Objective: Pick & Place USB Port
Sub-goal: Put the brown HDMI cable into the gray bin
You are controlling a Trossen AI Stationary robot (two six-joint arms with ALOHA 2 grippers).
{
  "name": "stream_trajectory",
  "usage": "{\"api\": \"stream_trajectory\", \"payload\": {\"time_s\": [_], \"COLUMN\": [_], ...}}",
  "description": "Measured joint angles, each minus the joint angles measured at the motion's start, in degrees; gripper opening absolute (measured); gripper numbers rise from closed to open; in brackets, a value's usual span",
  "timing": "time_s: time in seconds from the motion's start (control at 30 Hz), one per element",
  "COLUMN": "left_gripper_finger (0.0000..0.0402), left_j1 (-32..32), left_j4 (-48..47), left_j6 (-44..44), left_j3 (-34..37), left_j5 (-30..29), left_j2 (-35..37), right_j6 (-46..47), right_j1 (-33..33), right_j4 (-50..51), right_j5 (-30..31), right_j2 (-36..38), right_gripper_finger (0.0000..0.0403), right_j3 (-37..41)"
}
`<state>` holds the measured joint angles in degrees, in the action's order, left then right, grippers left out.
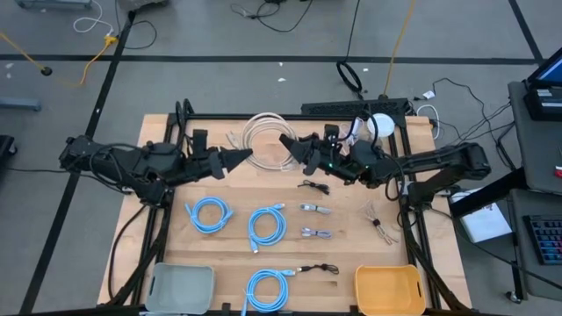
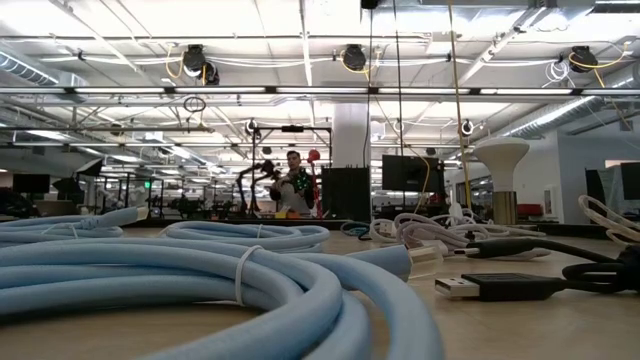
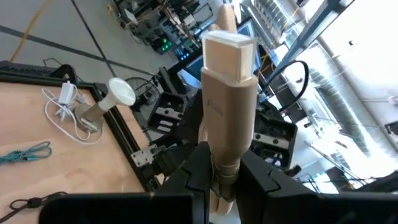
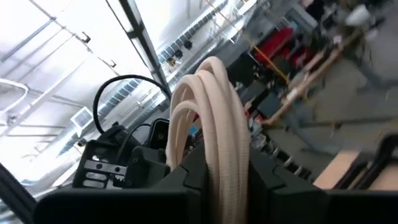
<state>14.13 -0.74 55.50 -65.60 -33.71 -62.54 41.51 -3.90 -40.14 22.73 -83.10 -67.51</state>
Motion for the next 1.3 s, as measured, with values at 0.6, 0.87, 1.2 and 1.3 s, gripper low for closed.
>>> {"api": "stream_trajectory", "payload": {"time_s": [0.6,0.87,1.2,1.3], "left_gripper_finger": [0.0203,0.0168,0.0175,0.0189], "left_j1": [2.6,-0.4,-2.8,-4.4], "left_j4": [-14.2,-24.1,-2.3,18.1], "left_j6": [8.4,15.1,32.5,33.4], "left_j3": [-0.1,-0.1,17.9,27.0], "left_j5": [5.0,0.7,2.1,1.1], "left_j2": [3.3,1.8,1.5,0.9], "right_j6": [40.2,45.2,42.7,40.0], "right_j1": [3.9,6.0,7.6,7.6], "right_j4": [18.9,35.0,25.9,25.2], "right_j5": [-5.7,1.4,12.2,12.9], "right_j2": [6.9,4.8,2.7,2.5], "right_gripper_finger": [0.0043,0.0043,0.0043,0.0043], "right_j3": [0.0,3.1,5.7,6.0]}}
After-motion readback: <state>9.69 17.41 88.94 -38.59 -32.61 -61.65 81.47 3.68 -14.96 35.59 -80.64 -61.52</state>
